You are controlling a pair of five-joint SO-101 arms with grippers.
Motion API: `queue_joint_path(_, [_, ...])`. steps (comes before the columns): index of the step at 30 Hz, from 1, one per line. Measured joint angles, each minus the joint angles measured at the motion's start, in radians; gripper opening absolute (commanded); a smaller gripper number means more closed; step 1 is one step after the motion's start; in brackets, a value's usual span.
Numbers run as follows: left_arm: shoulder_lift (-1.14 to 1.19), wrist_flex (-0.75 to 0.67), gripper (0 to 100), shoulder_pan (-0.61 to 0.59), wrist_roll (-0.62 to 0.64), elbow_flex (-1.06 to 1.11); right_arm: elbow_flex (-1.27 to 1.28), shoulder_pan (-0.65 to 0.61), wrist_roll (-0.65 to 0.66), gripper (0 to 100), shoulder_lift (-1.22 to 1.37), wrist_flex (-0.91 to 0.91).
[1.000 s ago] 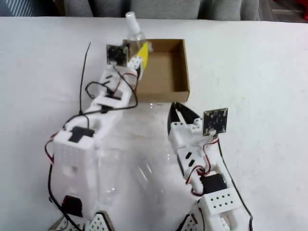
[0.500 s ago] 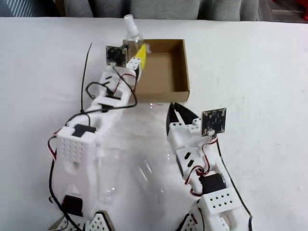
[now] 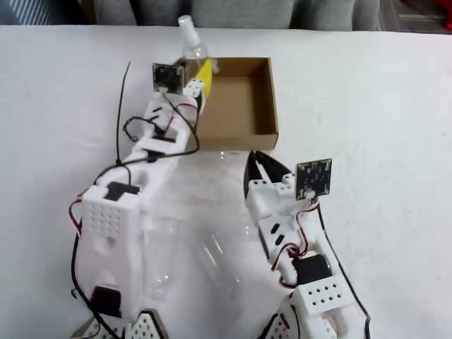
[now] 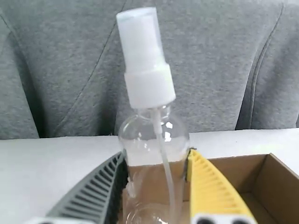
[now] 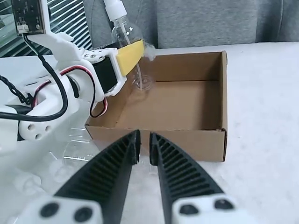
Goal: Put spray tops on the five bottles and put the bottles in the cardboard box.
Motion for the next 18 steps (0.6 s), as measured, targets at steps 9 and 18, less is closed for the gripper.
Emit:
queue_joint_path(9, [0.129,0.051,2,-0.006,0.000,-0.143,0.000,0.000,0.000,1.5,0.000,0.000])
queue_joint_path(18, [0.130,0.051,3,-0.008,-0.002,-0.146,0.000,0.000,0.000,1.5,0.000,0.000])
